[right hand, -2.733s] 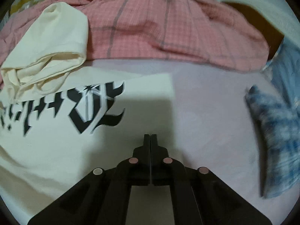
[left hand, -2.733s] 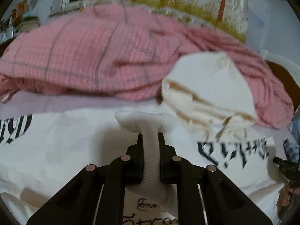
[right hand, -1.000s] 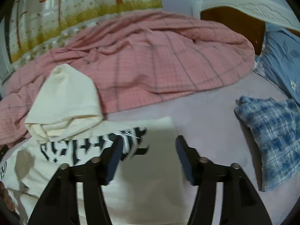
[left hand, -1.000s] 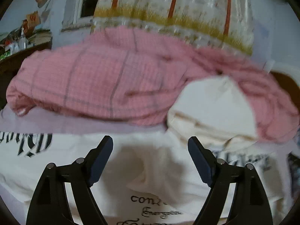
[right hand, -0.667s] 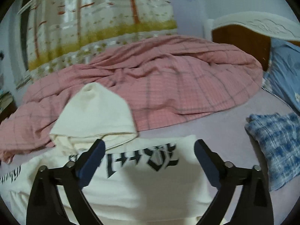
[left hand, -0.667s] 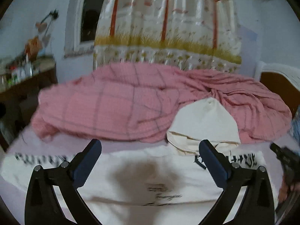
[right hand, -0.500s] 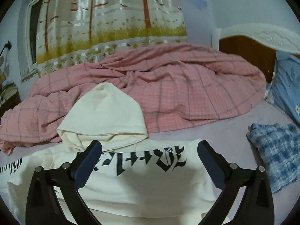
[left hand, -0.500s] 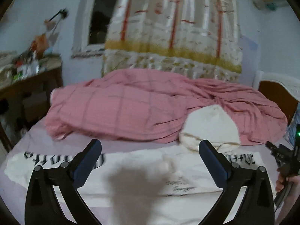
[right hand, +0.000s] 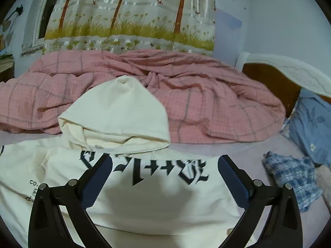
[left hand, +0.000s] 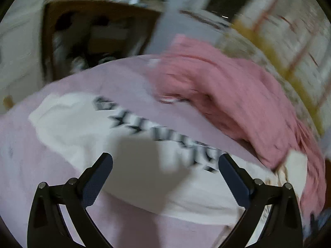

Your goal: Fold large clothes

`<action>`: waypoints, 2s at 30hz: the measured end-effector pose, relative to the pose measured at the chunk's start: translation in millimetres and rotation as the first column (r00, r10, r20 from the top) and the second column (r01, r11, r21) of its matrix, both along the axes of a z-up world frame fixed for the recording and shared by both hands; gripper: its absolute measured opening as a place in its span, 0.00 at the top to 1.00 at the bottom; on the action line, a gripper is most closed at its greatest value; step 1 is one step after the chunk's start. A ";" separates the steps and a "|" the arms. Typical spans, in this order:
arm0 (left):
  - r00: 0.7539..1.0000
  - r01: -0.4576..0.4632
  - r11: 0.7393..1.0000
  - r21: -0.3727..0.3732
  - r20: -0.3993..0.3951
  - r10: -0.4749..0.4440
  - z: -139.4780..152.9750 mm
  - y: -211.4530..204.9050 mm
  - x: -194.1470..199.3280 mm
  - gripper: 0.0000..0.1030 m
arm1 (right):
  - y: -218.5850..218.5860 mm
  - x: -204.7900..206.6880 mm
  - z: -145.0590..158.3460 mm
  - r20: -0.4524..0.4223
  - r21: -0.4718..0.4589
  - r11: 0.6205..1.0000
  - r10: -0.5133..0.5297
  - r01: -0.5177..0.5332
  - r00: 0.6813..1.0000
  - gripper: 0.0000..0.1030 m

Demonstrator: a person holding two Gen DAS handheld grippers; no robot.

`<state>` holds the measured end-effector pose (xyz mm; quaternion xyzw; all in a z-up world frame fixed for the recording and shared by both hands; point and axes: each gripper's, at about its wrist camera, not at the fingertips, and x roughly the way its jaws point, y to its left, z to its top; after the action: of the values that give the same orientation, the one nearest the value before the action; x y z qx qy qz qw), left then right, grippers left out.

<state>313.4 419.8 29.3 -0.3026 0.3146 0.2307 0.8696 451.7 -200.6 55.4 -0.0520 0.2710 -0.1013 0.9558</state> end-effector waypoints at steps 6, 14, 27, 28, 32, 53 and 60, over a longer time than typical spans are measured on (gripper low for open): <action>0.991 -0.134 0.976 -0.174 -0.044 0.128 -54.5 68.7 -29.8 0.15 | -2.1 13.0 -19.0 -0.073 0.022 1.000 0.013 -0.011 0.997 0.00; 0.977 -0.204 0.952 -0.229 0.009 0.212 -86.7 110.8 -55.6 0.19 | 6.7 10.3 -22.0 -0.098 0.043 0.996 0.077 -0.073 0.992 0.00; 0.990 -0.143 0.986 0.084 0.018 0.142 -32.9 66.5 -27.8 0.96 | -18.3 24.7 -34.0 -0.161 0.079 0.997 0.015 -0.002 0.987 0.00; 0.991 -0.130 0.986 0.100 0.053 0.126 -18.6 53.5 -27.4 0.96 | -23.0 26.4 -34.6 -0.166 0.081 0.997 0.006 0.008 0.986 0.00; 0.990 -0.045 0.980 0.193 0.141 0.017 29.3 -3.5 -17.7 0.96 | -36.1 28.3 -33.3 -0.160 0.053 0.998 -0.036 0.045 0.987 0.00; 0.755 0.587 0.786 0.193 0.220 -0.618 59.7 -368.7 140.0 0.96 | -119.0 3.9 -3.1 -0.123 0.289 0.952 -0.069 0.102 0.990 0.00; 0.618 0.738 0.603 0.302 0.055 -0.784 12.5 -507.9 160.5 0.95 | -102.5 8.6 -9.6 -0.131 0.161 0.984 -0.049 0.070 0.990 0.00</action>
<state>473.9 -88.0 41.8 -0.0470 0.3012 -0.1543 0.9398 460.3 -303.1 45.8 0.0292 0.3400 -0.1037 0.9342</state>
